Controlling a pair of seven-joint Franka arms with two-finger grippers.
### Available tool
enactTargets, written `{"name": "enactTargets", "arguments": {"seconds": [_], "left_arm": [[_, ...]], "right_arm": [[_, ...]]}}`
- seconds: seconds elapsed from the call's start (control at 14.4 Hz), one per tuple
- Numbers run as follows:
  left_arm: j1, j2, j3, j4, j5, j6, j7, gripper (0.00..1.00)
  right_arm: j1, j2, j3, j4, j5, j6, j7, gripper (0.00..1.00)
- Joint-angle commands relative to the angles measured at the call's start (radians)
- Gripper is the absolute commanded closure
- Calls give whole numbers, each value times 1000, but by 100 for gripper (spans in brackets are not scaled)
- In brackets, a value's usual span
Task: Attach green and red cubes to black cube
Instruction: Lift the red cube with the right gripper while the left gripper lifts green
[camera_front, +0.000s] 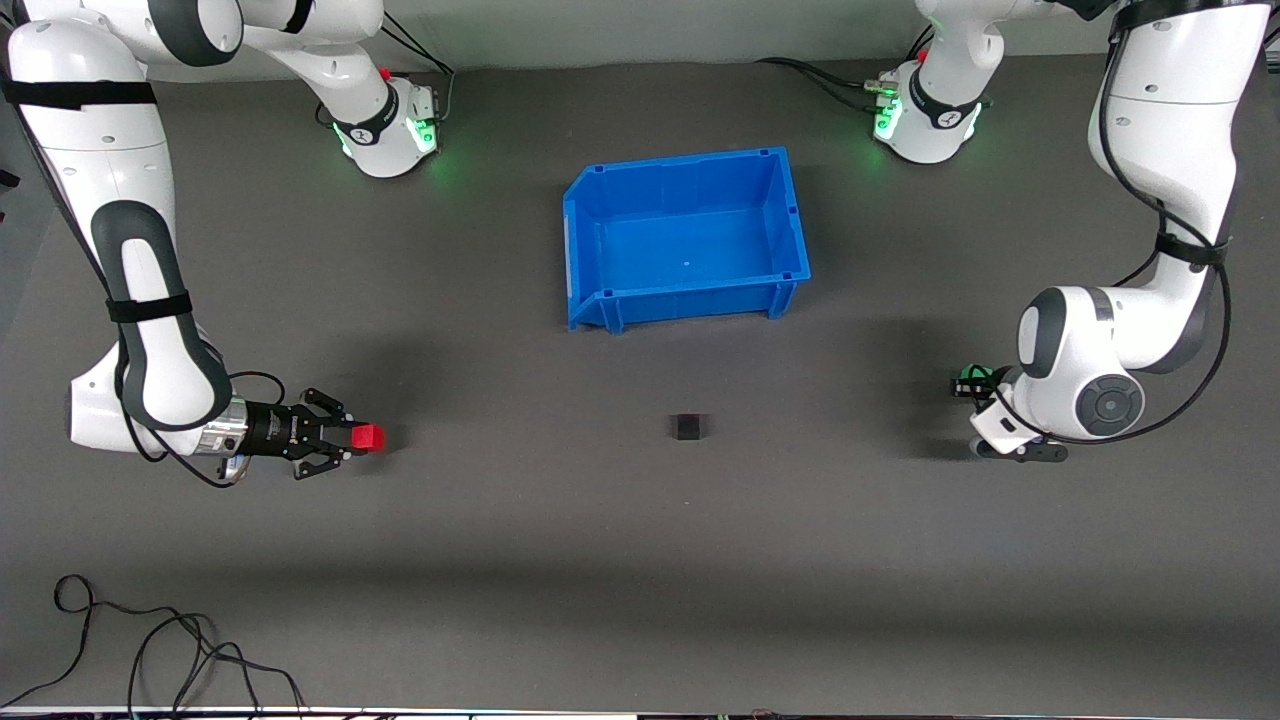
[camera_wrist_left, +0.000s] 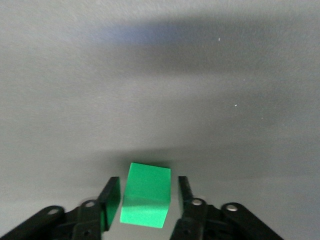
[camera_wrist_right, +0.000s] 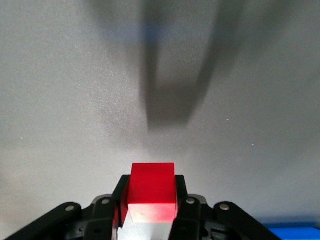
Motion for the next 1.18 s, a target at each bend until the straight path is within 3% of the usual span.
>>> {"name": "enactTargets", "arguments": {"seconds": [0.0,0.07,0.28,0.49,0.76,0.97,1.11], "left_arm": [[-12,-7,7,-3,15,0,-14,87],[-10,-12,7,4,15,-6,-15,98],[-16,-13,5,57,-6,-11,-140,100],[-42,7,-19,149,-67,-38,-446,100],[-139,42,-36,235,-148,-34,-970,100],[-219,105,-36,333,-166,-17,-1301,100],[-263,160,-36,420,-209,-15,-1518,100]], "right_arm": [[15,2,-7,0,3,-3,9,68],[14,3,-7,0,-2,-3,9,68],[17,0,-5,3,-8,-3,15,68],[26,-23,-4,39,-8,-60,74,68],[141,-24,-4,95,1,-71,255,68],[257,-15,-4,101,38,47,385,68],[351,0,-4,104,118,142,438,68]]}}
